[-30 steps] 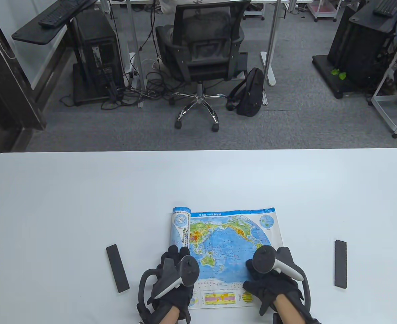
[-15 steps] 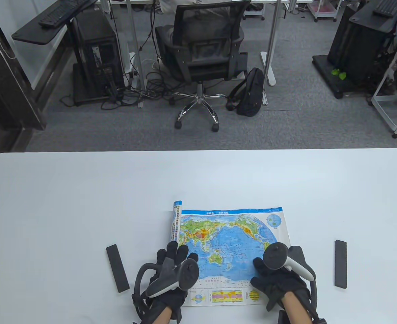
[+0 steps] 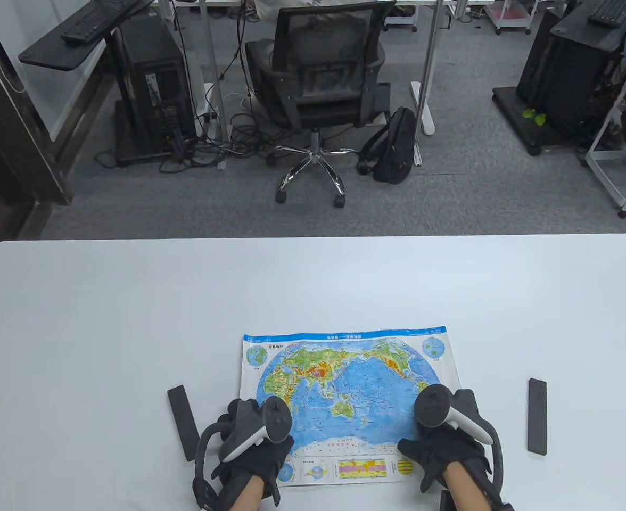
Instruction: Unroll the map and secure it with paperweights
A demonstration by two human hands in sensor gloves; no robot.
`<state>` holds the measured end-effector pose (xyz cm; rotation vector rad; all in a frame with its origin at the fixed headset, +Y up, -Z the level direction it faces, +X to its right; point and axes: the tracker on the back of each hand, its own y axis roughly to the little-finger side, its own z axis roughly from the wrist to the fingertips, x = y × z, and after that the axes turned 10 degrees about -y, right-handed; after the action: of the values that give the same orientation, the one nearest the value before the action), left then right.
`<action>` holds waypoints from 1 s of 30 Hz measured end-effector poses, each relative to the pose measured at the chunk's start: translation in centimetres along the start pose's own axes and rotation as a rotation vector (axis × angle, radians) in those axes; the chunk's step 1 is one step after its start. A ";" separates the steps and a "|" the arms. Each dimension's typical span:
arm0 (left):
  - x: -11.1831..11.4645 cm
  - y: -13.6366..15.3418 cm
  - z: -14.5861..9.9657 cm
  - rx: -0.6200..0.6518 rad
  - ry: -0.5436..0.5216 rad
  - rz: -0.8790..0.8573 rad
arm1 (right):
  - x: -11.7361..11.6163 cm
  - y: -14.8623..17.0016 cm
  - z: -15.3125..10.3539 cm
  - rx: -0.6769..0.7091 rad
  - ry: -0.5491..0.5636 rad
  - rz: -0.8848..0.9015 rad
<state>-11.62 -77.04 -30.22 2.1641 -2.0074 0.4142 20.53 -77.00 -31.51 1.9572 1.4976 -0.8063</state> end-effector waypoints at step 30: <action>-2.5 -8.9 4.5 -0.039 0.085 0.338 | 0.2 2.0 -0.8 0.043 0.037 -0.008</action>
<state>-2.52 -75.30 -34.61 1.7526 -2.3143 0.4950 22.61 -76.73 -30.97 2.0094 1.5222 -0.8158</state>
